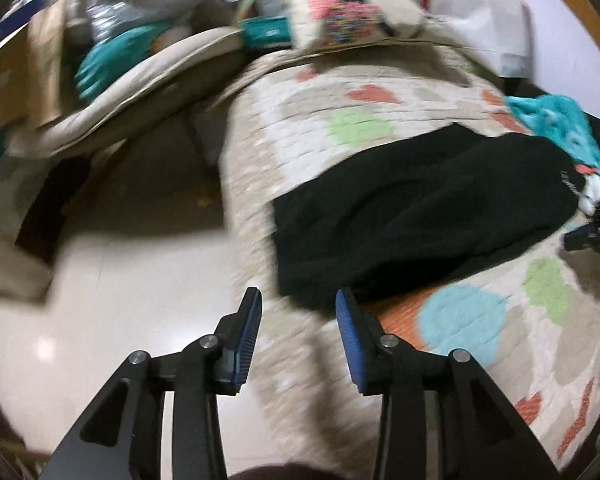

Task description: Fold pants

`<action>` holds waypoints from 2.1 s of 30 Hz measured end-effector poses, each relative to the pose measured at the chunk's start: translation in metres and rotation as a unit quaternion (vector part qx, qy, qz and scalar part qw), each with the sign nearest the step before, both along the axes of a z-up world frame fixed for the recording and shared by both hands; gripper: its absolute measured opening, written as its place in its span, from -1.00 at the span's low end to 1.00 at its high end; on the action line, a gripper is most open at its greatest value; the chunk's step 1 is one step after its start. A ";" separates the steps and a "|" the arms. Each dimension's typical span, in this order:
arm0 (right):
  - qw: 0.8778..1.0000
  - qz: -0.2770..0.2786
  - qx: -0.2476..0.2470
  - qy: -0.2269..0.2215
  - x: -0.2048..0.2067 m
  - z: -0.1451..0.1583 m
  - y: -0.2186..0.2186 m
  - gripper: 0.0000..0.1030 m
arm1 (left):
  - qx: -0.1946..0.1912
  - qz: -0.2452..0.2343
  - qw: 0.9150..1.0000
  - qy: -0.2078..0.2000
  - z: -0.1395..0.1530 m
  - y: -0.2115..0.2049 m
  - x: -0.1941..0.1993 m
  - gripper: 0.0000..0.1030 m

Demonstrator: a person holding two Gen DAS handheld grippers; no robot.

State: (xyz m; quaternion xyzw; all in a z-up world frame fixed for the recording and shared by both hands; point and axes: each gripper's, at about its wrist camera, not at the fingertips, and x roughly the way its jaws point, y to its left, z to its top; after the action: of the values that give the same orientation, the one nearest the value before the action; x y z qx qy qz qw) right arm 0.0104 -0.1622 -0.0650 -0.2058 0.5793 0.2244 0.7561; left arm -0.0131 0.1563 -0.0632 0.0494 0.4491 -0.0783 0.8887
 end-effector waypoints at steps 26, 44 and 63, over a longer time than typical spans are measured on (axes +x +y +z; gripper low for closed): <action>0.961 -0.215 0.118 -0.128 0.035 0.063 -0.073 -0.47 | -0.006 0.037 0.998 0.054 -0.013 -0.022 0.121 -0.83; 0.923 -0.348 0.162 -0.023 0.059 0.015 -0.118 -0.38 | -0.079 0.092 0.991 0.053 -0.014 -0.019 0.078 -0.20; 0.886 -0.439 0.047 -0.141 0.039 0.046 -0.154 0.14 | -0.147 0.100 0.984 0.021 0.018 -0.024 0.014 -0.15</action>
State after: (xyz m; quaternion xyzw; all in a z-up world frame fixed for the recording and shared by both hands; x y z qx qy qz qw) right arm 0.0495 -0.3159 -0.0194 0.0762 0.4860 -0.1349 0.8601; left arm 0.0011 0.1325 -0.0453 -0.1282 0.4543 -0.0554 0.8798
